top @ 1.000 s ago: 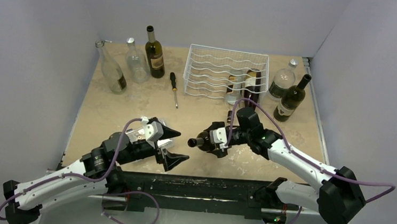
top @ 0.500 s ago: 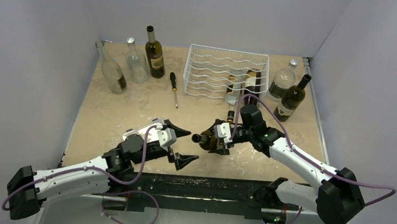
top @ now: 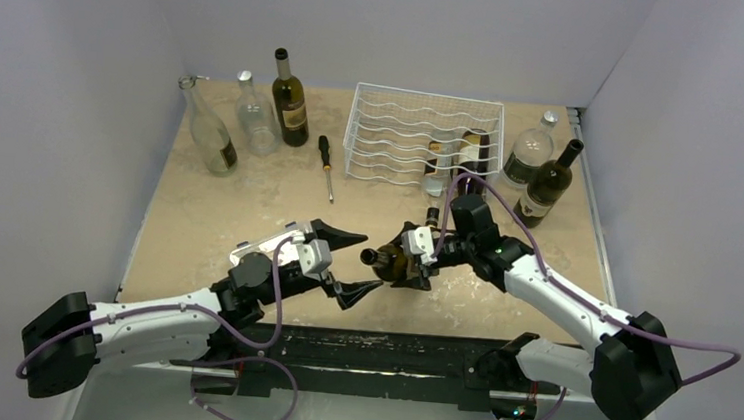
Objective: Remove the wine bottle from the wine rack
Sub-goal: Pick up the wine bottle from the wine rack.
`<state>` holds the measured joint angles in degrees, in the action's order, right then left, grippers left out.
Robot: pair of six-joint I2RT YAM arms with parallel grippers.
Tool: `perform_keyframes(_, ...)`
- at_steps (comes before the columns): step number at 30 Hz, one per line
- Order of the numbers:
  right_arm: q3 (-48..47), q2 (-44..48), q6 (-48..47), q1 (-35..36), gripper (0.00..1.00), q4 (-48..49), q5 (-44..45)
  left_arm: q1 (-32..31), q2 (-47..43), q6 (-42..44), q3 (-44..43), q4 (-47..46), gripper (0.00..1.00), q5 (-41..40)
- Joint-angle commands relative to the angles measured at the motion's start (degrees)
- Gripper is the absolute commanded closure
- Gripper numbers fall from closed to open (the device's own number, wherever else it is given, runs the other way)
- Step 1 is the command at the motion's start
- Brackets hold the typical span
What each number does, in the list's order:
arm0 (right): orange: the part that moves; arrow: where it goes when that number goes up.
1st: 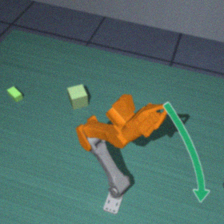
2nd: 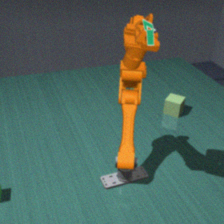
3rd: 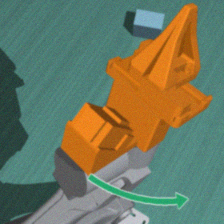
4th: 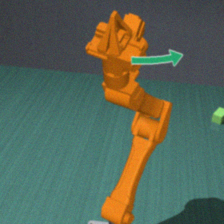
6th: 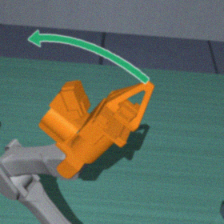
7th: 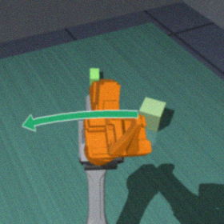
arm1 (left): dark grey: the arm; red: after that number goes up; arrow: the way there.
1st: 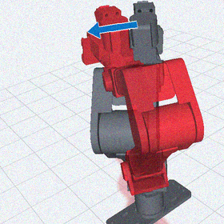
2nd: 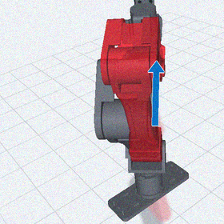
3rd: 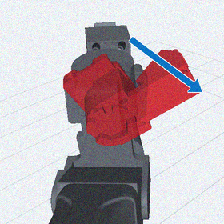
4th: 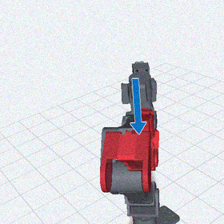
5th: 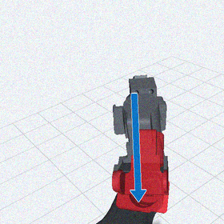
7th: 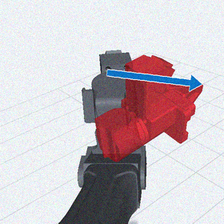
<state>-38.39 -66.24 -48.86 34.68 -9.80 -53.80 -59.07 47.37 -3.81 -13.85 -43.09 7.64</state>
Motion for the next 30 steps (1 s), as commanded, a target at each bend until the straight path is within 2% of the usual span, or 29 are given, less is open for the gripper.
perform_keyframes(1, -3.5, 0.2, 1.1, -0.7, 0.86, 2.0, -4.1, -0.5, 1.5, 0.1, 0.3, -8.9, 0.08, 0.0)
perform_keyframes(30, -4.4, -1.3, 2.5, -2.7, 0.88, 0.9, -7.3, -2.2, 10.1, -0.2, -2.4, -18.2, 0.24, -0.6)
